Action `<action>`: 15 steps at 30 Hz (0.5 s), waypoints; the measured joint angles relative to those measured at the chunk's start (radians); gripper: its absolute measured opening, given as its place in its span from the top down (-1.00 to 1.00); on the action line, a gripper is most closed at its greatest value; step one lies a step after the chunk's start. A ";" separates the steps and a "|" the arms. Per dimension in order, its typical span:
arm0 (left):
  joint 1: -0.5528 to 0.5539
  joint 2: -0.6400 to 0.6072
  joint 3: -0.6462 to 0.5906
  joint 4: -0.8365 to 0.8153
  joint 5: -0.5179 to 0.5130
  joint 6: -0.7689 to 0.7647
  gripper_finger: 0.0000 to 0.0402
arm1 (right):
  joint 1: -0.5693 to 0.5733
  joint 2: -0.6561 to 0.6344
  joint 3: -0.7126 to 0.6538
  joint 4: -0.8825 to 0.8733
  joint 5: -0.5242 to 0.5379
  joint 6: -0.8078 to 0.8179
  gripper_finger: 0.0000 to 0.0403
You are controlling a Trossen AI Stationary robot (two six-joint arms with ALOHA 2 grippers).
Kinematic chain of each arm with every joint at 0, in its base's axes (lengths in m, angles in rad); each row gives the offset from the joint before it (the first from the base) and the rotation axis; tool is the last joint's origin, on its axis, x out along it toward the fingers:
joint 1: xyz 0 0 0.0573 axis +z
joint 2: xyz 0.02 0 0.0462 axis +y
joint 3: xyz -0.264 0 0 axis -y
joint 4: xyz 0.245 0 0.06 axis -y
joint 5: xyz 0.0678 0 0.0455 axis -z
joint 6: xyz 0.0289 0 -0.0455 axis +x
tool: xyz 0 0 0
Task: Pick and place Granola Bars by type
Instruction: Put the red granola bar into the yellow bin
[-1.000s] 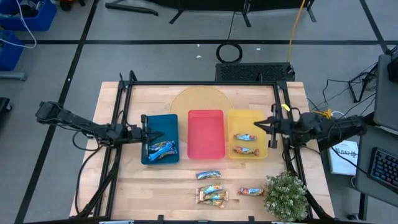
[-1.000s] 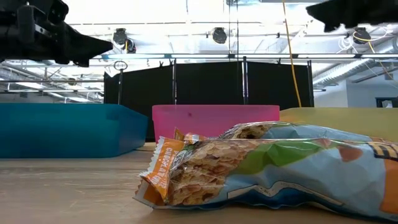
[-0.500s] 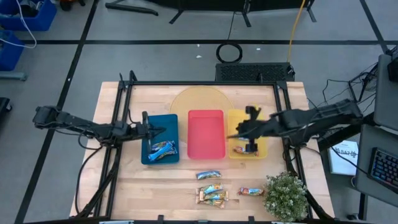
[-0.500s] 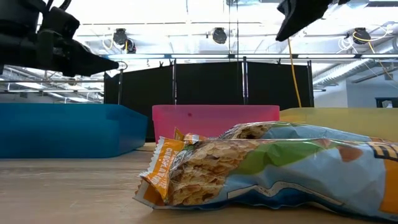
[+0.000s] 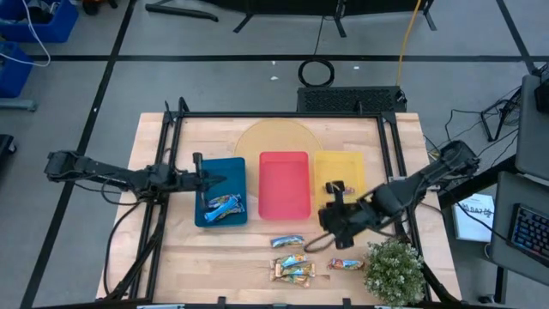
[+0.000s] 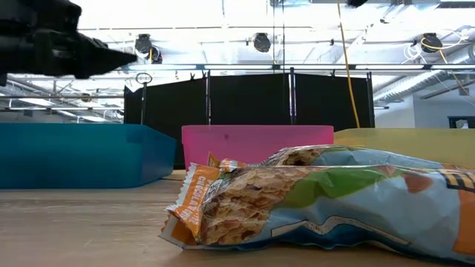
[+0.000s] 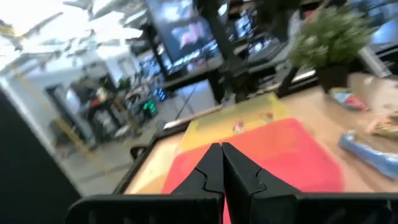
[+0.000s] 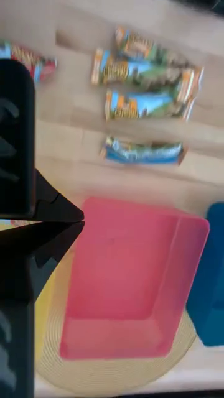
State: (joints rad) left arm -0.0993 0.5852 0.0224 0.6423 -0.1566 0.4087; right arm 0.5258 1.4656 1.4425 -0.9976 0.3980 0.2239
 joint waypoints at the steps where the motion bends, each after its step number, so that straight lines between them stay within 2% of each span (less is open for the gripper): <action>1: -0.009 -0.031 -0.008 -0.021 0.014 0.017 0.99 | 0.015 -0.007 0.000 -0.005 0.013 0.024 1.00; 3: -0.020 -0.090 -0.012 -0.092 0.045 0.034 0.99 | 0.041 -0.020 0.000 -0.029 0.055 0.071 1.00; 7: -0.020 -0.165 -0.012 -0.101 0.085 0.024 0.99 | 0.064 -0.020 0.001 -0.116 0.104 0.165 1.00; 11: -0.020 -0.223 -0.012 -0.116 0.079 0.025 1.00 | 0.065 0.010 0.001 -0.162 0.099 0.227 1.00; 15: -0.019 -0.284 -0.012 -0.204 0.078 0.041 1.00 | 0.075 0.044 0.001 -0.161 0.046 0.237 1.00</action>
State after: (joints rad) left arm -0.1184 0.3017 0.0109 0.4381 -0.0788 0.4499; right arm 0.6005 1.5100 1.4433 -1.1585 0.4435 0.4610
